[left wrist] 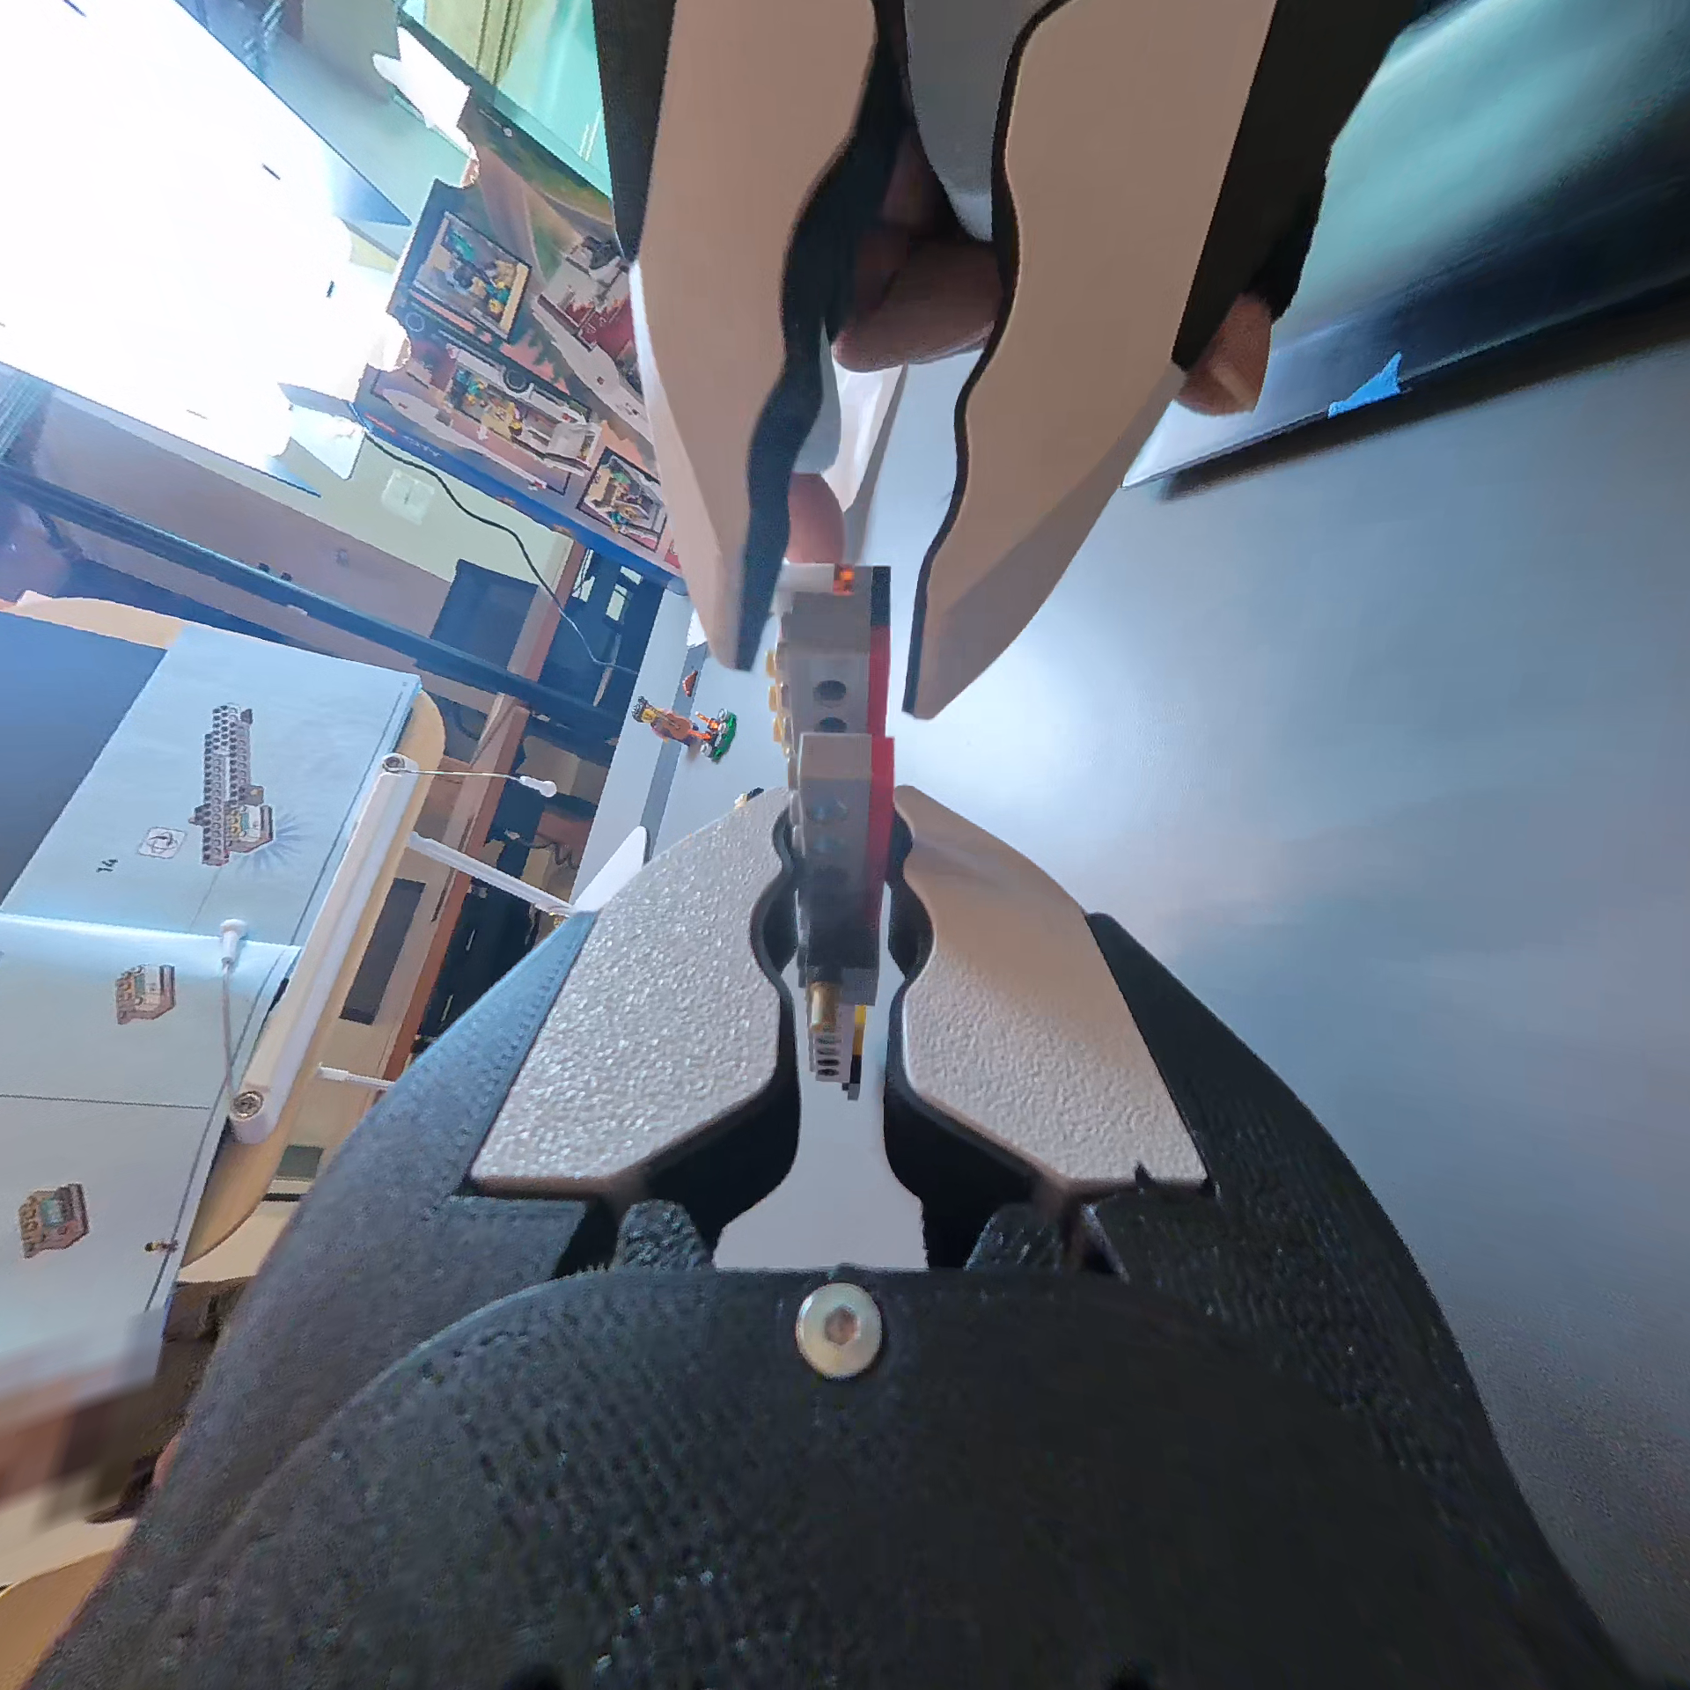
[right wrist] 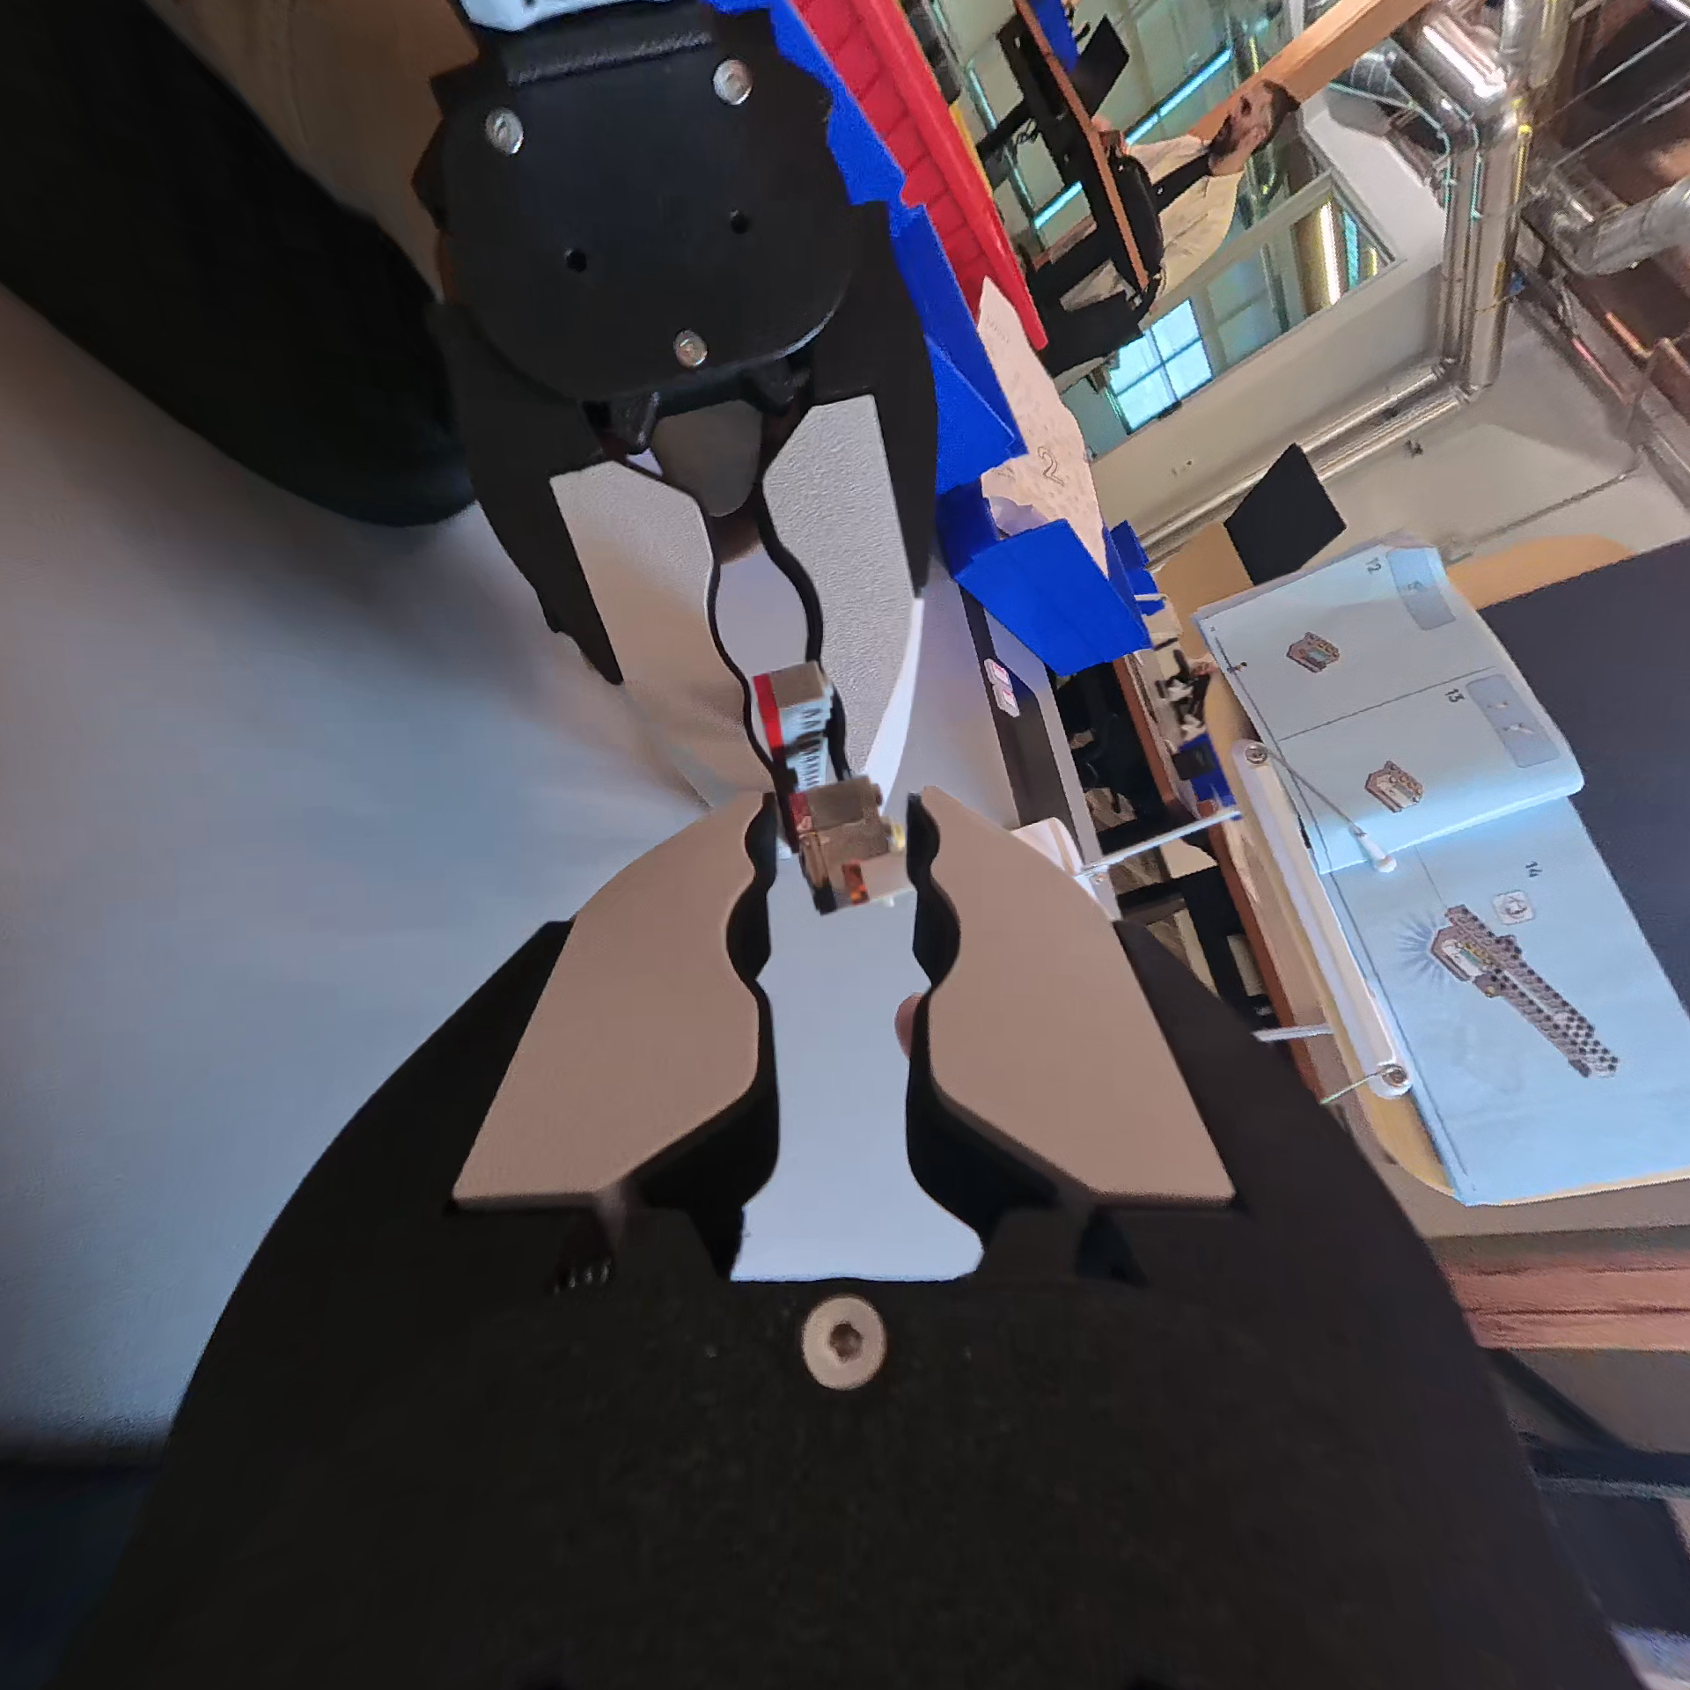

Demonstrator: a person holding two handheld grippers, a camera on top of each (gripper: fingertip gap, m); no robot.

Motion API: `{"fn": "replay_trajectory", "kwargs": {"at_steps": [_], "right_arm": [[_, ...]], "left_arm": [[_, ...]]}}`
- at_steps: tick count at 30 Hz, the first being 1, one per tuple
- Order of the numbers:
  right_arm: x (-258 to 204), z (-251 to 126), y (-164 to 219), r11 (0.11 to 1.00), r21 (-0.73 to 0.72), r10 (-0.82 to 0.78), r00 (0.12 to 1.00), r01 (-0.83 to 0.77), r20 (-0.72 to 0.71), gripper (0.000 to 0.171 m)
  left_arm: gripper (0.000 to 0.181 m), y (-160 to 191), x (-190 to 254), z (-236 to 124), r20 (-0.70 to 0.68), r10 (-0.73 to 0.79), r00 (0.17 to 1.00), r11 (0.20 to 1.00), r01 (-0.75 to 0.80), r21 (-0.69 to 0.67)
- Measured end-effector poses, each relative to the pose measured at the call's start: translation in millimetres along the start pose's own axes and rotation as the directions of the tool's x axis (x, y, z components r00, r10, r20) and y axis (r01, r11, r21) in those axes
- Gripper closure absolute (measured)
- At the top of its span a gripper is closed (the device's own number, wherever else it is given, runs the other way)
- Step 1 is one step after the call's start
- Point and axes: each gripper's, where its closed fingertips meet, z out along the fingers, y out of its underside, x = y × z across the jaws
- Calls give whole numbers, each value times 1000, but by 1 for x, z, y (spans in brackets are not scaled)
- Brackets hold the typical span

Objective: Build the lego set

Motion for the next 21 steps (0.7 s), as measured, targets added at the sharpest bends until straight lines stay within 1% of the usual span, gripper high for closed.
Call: {"fn": "replay_trajectory", "kwargs": {"at_steps": [2,4,7,11,14,18,21], "right_arm": [[5,-3,2,999,11,48,999,-48,14,135],[7,-6,6,998,20,63,998,-63,23,134],[1,-5,11,999,13,38,998,-39,52,132],[-13,-2,4,999,32,-47,995,44,89,135],[-19,-3,-3,992,47,-122,990,118,77,148],[-18,-5,-6,991,40,-131,989,128,68,148],[-17,-3,-2,992,11,-126,990,125,58,148]], "left_arm": [[166,0,-2,-1,0,-23,1000,1000,23,15],[166,-1,-3,-3,-2,-21,1000,999,21,37],[166,-5,2,-3,-26,-11,1000,998,12,64],[166,-12,11,-5,-70,9,997,995,-2,103],[166,-16,19,-6,-102,32,994,991,-19,130],[166,-19,18,-8,-99,15,995,989,0,150],[163,-16,15,-7,-79,16,997,990,-5,138]]}}
